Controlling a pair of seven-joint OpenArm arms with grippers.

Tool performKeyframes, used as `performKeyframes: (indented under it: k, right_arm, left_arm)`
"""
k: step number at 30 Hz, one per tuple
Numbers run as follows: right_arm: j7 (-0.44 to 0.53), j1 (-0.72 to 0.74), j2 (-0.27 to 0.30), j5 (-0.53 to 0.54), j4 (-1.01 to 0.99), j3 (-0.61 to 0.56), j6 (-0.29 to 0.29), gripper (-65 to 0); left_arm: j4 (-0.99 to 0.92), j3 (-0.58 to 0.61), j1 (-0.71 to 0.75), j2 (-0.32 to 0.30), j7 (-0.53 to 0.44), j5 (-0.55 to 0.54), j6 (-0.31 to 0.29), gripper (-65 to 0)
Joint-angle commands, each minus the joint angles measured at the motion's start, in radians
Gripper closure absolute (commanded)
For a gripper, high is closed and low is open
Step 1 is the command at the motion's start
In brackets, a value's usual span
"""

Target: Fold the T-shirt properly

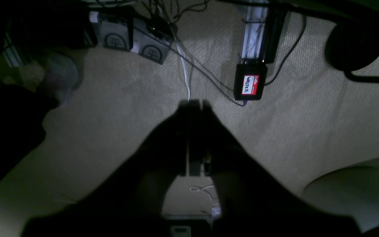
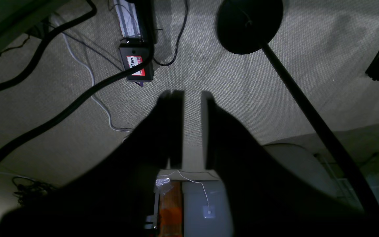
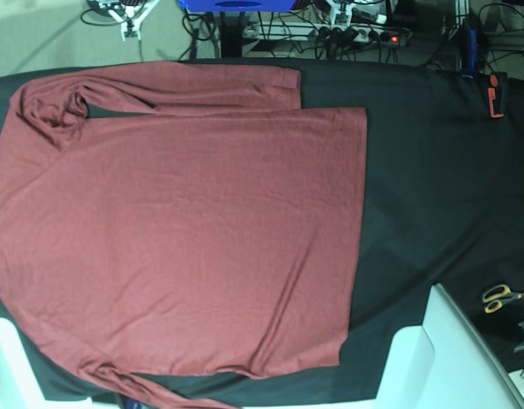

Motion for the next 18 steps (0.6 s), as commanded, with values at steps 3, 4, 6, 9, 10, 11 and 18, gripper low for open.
performKeyframes:
  k: [3, 4, 6, 9, 10, 11, 18]
  right_arm:
    - [0.0, -0.008, 0.004, -0.002, -0.005, -0.002, -0.003, -1.4]
    - [-0.003, -0.009, 0.004, -0.002, -0.005, -0.002, -0.003, -0.8]
    - [-0.005, -0.009, 0.002, -0.001, -0.007, -0.002, -0.003, -1.1]
    - [-0.003, -0.029, -0.001, -0.001, 0.001, -0.002, -0.003, -2.0]
    - [-0.002, -0.034, -0.001, -0.002, 0.001, -0.002, -0.003, -1.4]
    - [-0.002, -0.035, -0.001, -0.004, 0.001, -0.002, -0.003, -1.2]
    - [-0.002, -0.046, 0.004, -0.004, 0.002, -0.004, -0.003, -0.3]
  left_arm:
    - [-0.001, 0.001, 0.013, -0.004, -0.001, 0.0, 0.006, 0.0]
    - [-0.001, 0.001, 0.015, -0.004, -0.001, 0.0, 0.006, 0.0]
    - [-0.001, 0.001, 0.015, -0.004, -0.002, 0.0, 0.006, 0.0]
    - [0.007, 0.001, 0.029, -0.004, -0.002, 0.0, 0.006, 0.0]
    - [0.009, 0.001, 0.03, -0.004, -0.002, 0.0, 0.006, 0.0]
    - [0.009, 0.001, 0.03, -0.004, -0.002, 0.0, 0.006, 0.0]
    - [0.009, 0.001, 0.035, -0.004, -0.004, 0.0, 0.006, 0.0]
